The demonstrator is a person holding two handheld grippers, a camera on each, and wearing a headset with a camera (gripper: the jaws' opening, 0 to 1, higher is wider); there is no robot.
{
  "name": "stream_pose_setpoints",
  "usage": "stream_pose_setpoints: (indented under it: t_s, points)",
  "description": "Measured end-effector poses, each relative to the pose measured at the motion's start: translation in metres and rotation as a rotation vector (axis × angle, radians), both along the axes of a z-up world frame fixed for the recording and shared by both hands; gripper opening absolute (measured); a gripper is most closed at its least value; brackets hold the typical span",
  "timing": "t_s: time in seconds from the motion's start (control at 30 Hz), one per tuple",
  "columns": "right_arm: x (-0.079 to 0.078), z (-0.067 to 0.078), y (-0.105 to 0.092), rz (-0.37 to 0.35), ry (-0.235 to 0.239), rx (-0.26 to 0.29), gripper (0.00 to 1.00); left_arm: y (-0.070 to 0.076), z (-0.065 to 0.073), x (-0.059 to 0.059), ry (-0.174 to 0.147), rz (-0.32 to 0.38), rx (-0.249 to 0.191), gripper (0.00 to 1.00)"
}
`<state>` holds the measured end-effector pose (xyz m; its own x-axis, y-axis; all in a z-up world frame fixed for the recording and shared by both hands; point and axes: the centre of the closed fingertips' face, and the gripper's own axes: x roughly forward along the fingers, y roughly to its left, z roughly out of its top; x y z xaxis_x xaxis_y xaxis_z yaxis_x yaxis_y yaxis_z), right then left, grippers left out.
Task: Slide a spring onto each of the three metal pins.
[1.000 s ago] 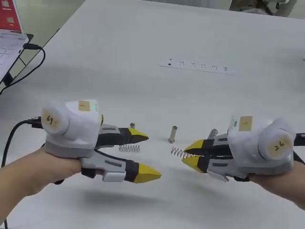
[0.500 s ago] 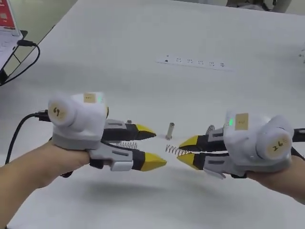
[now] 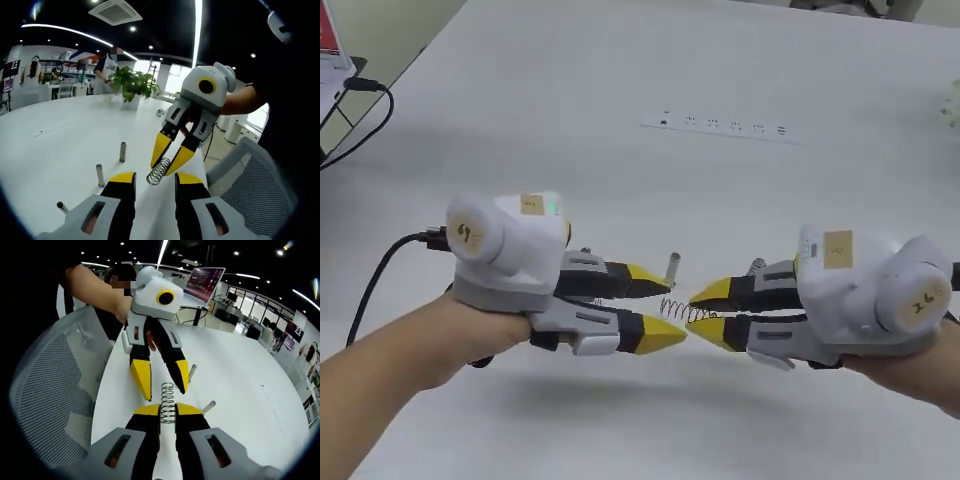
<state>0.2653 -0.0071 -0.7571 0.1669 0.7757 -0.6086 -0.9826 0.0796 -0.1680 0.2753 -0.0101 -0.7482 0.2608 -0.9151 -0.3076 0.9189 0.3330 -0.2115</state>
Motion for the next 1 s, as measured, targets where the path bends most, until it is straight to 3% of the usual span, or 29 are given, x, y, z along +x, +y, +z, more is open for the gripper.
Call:
stream_pose_setpoints:
  t_s: [0.6,1.0]
  points:
    - [-0.004,0.007,0.002,0.042,-0.004,0.023,0.08,-0.004,0.007,-0.004,-0.011,-0.027,-0.022,0.11]
    - [-0.01,0.01,0.003,0.107,-0.05,0.036,0.08,-0.005,0.01,-0.011,0.02,-0.046,-0.052,0.05]
